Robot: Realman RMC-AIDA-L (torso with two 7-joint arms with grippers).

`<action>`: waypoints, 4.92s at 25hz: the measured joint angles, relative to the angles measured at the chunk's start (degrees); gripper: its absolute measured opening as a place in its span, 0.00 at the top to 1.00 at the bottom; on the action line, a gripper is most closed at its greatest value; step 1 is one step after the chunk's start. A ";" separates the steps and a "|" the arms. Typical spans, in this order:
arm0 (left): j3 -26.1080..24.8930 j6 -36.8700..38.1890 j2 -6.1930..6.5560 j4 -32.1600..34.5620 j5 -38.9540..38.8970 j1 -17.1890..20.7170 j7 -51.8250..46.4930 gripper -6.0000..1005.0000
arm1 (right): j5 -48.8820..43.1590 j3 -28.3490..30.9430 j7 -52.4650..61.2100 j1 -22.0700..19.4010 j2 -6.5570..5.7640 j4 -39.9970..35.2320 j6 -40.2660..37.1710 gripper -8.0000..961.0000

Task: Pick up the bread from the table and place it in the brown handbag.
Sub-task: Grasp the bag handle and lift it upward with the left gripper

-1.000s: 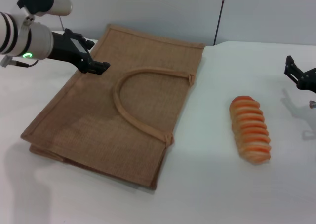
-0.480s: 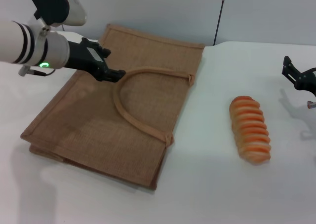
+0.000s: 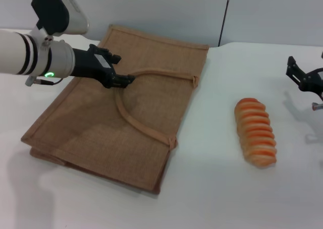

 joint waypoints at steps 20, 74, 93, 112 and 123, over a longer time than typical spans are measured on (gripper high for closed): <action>0.18 6.72 0.63 -7.00 0.44 0.06 0.51 0.34 | 0.00 -0.47 0.00 -0.04 0.00 -0.44 -0.13 0.07; -0.02 11.75 0.09 -11.64 -3.94 -1.60 6.61 0.47 | 0.00 -1.15 0.00 0.28 0.00 -0.53 0.07 0.07; 0.16 14.89 0.09 -13.13 -3.85 -1.70 6.69 0.58 | 0.00 -1.15 0.00 0.09 0.00 -1.33 0.09 0.07; 8.19 4.67 0.12 6.12 -3.48 -0.96 -6.82 0.95 | -0.18 -1.70 -0.44 0.01 -0.10 -1.28 1.41 0.07; 13.47 -5.72 0.02 26.73 6.74 2.54 -21.56 0.96 | -3.73 -3.35 -0.56 -0.53 -0.44 -8.34 8.45 0.08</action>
